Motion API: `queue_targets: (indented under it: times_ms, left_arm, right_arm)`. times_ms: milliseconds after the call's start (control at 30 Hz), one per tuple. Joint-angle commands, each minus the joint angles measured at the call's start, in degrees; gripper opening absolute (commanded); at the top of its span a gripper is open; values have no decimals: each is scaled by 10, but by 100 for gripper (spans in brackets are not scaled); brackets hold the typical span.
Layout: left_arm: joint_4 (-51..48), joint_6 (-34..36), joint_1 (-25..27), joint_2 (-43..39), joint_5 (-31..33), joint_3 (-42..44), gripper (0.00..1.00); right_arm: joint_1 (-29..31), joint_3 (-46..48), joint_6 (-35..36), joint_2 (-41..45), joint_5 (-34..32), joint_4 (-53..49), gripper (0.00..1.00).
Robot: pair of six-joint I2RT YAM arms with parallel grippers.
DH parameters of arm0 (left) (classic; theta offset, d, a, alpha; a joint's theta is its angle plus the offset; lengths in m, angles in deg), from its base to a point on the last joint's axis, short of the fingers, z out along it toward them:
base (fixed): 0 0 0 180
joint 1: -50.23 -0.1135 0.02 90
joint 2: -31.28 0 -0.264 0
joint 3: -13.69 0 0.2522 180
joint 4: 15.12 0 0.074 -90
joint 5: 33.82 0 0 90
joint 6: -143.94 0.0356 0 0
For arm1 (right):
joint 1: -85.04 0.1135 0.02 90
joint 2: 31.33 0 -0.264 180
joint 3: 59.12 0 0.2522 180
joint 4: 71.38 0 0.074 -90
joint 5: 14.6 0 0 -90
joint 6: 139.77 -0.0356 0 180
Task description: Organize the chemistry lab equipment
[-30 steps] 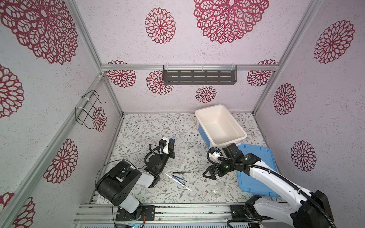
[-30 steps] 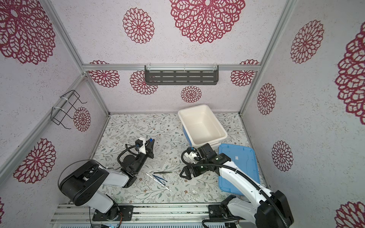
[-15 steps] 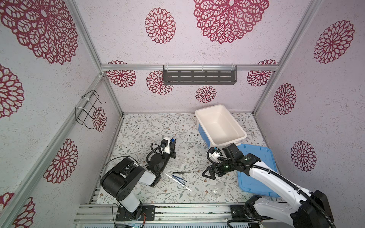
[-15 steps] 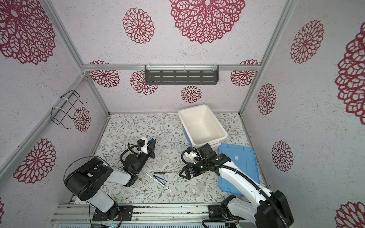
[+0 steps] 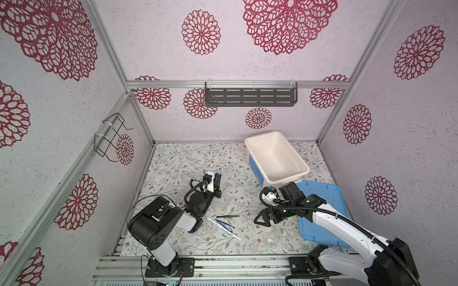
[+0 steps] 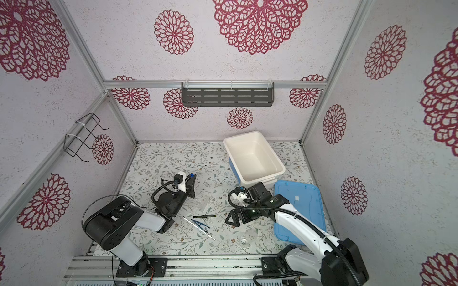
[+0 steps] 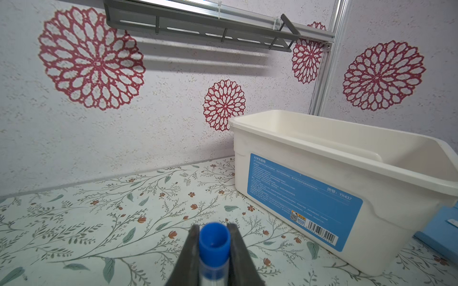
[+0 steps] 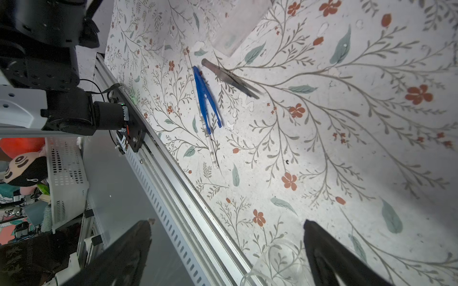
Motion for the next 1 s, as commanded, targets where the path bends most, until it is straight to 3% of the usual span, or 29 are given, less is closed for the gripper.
queue_targets:
  times_ms: [0, 600, 967]
  left_arm:
    - [4, -4, -5, 4, 2, 0, 8]
    - [4, -17, -5, -1, 13, 16, 8]
    - [4, -19, -6, -2, 22, 16, 11]
  right_arm:
    - [1, -7, -15, 12, 14, 10, 99]
    - [1, -12, -20, 45, -43, -1, 99]
    - [1, -9, -23, 48, -39, 7, 99]
